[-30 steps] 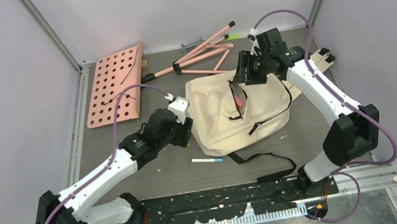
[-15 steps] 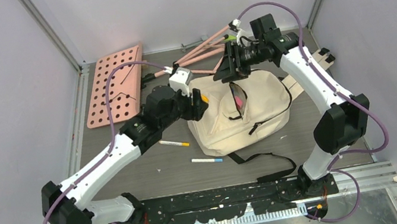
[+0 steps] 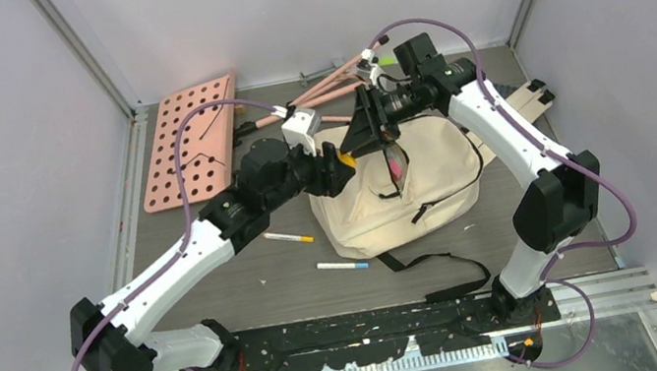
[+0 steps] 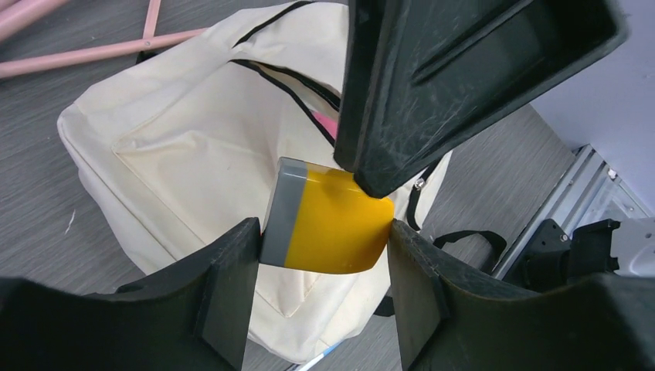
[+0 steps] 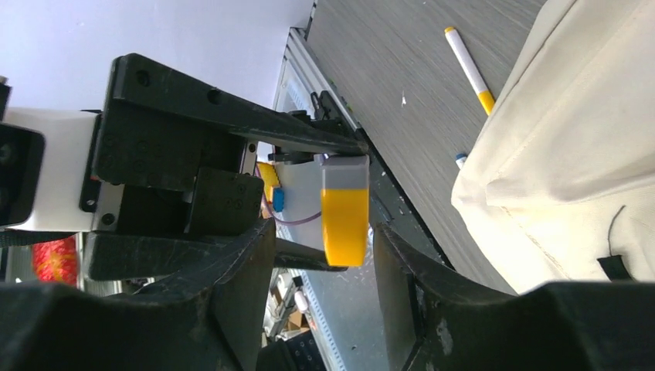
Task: Pack the student bag
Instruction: Place the stationery in the student bag, then pick up the stationery from the center of the board.
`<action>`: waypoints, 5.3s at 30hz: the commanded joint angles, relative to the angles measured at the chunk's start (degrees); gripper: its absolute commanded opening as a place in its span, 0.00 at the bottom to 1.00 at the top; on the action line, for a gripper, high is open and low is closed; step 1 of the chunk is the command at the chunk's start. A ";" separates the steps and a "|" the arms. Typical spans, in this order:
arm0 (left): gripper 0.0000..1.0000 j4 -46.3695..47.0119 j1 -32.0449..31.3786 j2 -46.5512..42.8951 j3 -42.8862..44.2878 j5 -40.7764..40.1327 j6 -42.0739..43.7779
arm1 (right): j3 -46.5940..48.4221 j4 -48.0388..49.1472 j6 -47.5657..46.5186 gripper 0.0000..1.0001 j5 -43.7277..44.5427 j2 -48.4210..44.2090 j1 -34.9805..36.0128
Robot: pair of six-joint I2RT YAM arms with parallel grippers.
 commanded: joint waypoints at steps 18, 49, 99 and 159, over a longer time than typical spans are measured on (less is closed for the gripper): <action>0.66 2.21 -0.28 1.40 4.82 -1.89 -2.57 | 3.04 -3.18 -2.44 0.01 4.43 2.00 1.09; 0.52 -7.46 1.09 28.68 17.41 1.11 -1.35 | -13.42 1.97 -0.63 0.01 47.24 -3.94 -3.79; 0.00 2.58 2.18 24.57 11.53 3.30 -0.32 | -20.00 13.12 -4.49 0.53 37.67 0.16 -3.81; 1.00 -28.57 16.64 8.21 -9.39 -23.38 -49.74 | -27.89 22.16 -6.90 0.55 64.59 -18.35 -2.24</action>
